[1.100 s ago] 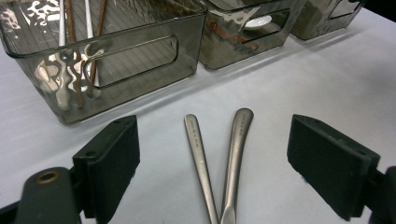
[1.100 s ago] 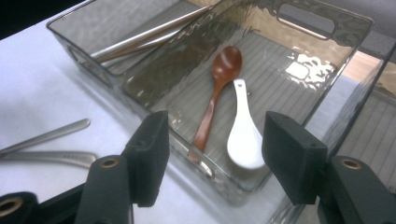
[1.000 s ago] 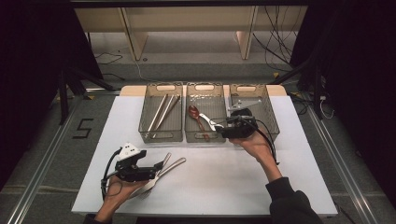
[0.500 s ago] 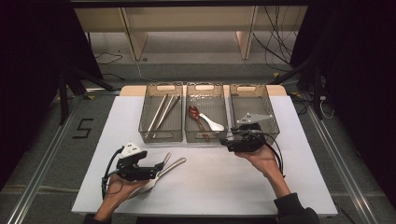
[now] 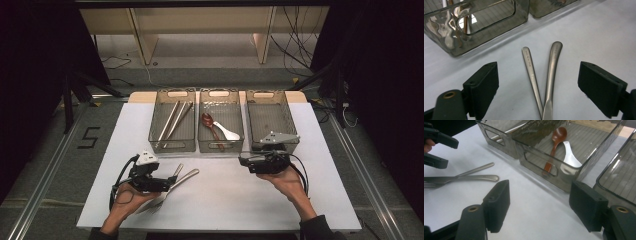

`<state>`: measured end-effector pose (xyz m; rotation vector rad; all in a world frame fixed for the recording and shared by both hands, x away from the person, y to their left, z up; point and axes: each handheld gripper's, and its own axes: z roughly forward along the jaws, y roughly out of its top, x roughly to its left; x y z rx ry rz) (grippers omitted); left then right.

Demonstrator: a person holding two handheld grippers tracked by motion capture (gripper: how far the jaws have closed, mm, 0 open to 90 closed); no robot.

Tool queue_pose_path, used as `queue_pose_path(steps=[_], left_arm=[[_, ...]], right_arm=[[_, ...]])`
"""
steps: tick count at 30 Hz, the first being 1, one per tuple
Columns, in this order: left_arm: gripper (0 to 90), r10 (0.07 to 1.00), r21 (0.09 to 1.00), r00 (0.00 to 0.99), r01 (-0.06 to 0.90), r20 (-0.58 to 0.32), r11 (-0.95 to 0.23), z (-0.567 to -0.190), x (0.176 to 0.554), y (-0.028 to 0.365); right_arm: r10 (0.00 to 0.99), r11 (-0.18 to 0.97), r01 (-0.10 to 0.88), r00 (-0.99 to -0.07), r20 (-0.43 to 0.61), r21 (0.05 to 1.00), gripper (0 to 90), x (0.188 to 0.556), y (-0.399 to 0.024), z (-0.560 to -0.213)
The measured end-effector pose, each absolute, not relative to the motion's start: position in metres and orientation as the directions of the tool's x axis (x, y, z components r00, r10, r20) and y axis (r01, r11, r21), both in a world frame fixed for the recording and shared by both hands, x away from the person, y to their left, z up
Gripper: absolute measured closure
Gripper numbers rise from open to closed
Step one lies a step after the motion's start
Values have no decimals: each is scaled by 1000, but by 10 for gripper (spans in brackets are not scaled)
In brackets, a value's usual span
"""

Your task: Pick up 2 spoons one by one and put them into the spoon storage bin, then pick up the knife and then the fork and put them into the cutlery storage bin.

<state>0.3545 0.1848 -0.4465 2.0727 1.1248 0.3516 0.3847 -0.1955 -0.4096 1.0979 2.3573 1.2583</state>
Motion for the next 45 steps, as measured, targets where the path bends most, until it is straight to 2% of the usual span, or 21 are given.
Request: queue_pose_path(steps=[14, 23, 38, 45], left_arm=[[169, 791, 593, 609, 657, -56, -464, -444, 365, 178], [183, 767, 524, 642, 657, -13, -542, -447, 365, 167], [252, 747, 446, 665, 666, 9, -598, -454, 368, 158], [328, 740, 404, 672, 670, 29, -623, -457, 370, 158]], right_arm=[[722, 336, 511, -679, 132, 791, 298, 369, -203, -418], [722, 338, 520, -678, 139, 784, 299, 363, -206, -424], [719, 344, 527, -680, 143, 777, 299, 358, -207, -428], [714, 350, 528, -685, 145, 774, 299, 359, -205, -430]])
